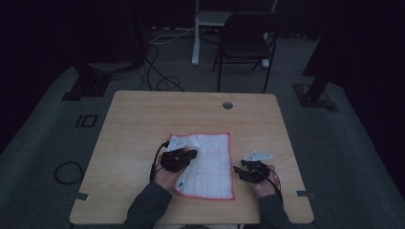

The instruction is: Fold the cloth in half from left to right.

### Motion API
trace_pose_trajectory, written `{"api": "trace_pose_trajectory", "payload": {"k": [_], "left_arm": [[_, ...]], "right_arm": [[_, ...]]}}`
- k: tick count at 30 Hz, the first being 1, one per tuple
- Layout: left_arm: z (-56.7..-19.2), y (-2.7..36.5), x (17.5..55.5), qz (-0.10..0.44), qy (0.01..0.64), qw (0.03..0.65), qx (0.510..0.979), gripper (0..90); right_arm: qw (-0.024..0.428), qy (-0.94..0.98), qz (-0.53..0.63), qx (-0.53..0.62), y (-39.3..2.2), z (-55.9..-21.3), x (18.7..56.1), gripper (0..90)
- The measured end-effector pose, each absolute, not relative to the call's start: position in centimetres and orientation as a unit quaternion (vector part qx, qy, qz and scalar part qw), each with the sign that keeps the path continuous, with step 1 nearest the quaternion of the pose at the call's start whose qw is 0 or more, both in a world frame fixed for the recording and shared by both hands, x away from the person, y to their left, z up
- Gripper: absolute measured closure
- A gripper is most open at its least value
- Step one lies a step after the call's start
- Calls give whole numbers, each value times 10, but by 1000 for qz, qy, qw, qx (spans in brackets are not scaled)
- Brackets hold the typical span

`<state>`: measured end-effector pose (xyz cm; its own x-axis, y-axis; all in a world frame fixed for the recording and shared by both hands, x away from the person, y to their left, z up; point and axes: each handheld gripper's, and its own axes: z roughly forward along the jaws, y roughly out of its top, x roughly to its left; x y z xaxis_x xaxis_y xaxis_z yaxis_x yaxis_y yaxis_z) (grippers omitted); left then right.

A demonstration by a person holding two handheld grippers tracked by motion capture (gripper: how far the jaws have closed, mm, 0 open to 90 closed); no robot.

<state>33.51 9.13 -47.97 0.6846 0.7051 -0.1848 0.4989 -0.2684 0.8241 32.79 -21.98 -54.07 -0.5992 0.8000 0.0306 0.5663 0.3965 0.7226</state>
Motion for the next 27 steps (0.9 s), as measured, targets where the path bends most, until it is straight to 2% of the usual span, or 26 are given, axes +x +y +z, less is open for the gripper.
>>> {"api": "trace_pose_trajectory", "payload": {"k": [27], "left_arm": [[-486, 30, 346, 75, 350, 475, 804, 868]], "right_arm": [[168, 804, 360, 442, -234, -541, 331, 549]]}}
